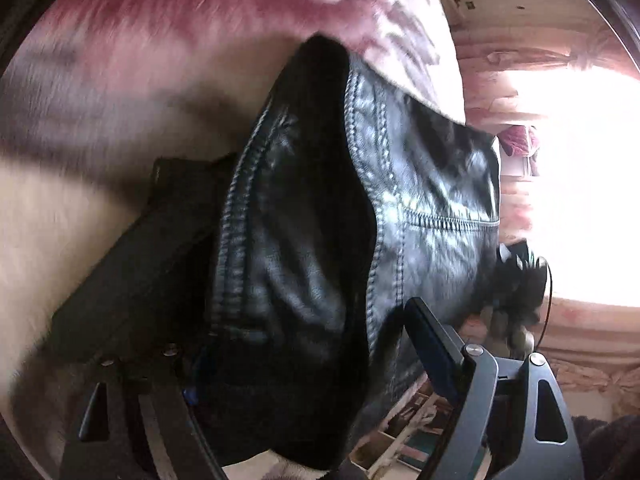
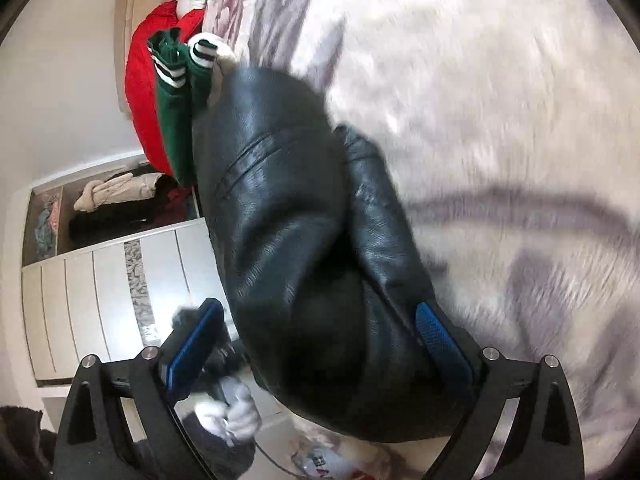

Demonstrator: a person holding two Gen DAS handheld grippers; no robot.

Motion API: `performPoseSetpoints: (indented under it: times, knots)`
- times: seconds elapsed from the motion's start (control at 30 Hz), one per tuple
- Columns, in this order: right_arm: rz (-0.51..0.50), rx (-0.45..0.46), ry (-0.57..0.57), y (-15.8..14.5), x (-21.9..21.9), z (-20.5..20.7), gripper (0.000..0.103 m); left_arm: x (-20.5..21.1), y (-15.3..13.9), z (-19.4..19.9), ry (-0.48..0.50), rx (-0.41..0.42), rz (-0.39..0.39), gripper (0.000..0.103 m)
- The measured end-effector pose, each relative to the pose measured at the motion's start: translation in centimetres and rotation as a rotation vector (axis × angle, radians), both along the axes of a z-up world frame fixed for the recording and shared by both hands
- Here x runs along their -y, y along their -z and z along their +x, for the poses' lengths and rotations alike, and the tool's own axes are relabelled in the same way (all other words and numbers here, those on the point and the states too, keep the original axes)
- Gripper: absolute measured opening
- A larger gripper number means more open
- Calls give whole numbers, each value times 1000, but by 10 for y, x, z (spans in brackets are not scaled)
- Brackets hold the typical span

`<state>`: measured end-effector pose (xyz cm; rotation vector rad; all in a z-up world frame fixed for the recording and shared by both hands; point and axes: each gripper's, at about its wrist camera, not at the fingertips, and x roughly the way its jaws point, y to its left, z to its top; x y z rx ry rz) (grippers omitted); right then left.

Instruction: Fold large clothes

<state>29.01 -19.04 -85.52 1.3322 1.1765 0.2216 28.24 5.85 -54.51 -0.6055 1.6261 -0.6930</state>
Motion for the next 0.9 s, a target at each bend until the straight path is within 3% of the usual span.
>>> performPoseSetpoints:
  times: [0.1,0.17,0.23,0.3,0.37,0.4,0.43,0.47,0.5,0.57,0.63,0.7,0.77,0.87,0.9]
  knots:
    - [-68,-77,-88,8,6,14,99,-5,0,4,-33,-13,-15,82]
    - [-53,-91,-118,15,9,17,99,-9,1,7,-59,-32,-26,82]
    - [-131,-94,-155,6,10,25,99,-15,-3,10,-91,-43,-27,82]
    - [-252,-54,-164,-25,10,34,97,-22,-12,10,-98,-26,4,82]
    - [-329,-19,-77,-54,17,36,78,-28,-26,8,-91,16,58,82]
    - [-338,-11,-41,-65,20,36,74,-27,-31,7,-87,39,87,82]
    - [-339,12,-15,-73,20,38,64,-29,-38,6,-89,61,111,82]
    - [-347,45,11,-82,17,41,42,-32,-41,6,-96,71,127,82]
    - [-343,93,28,-89,10,48,32,-35,-44,7,-111,73,135,82]
    - [-262,136,21,-80,-6,66,11,-38,-42,9,-133,57,121,82]
    - [-182,80,38,-40,-17,75,0,-36,-37,11,-143,46,136,82]
    - [-56,20,212,8,-8,63,0,-31,-33,14,-138,47,132,82]
    - [14,0,327,34,4,53,0,-25,-31,13,-121,52,141,82]
    - [-80,26,294,41,-1,60,0,-17,-28,13,-102,47,156,82]
    - [-64,23,289,42,-2,63,0,-16,-28,13,-93,41,158,82]
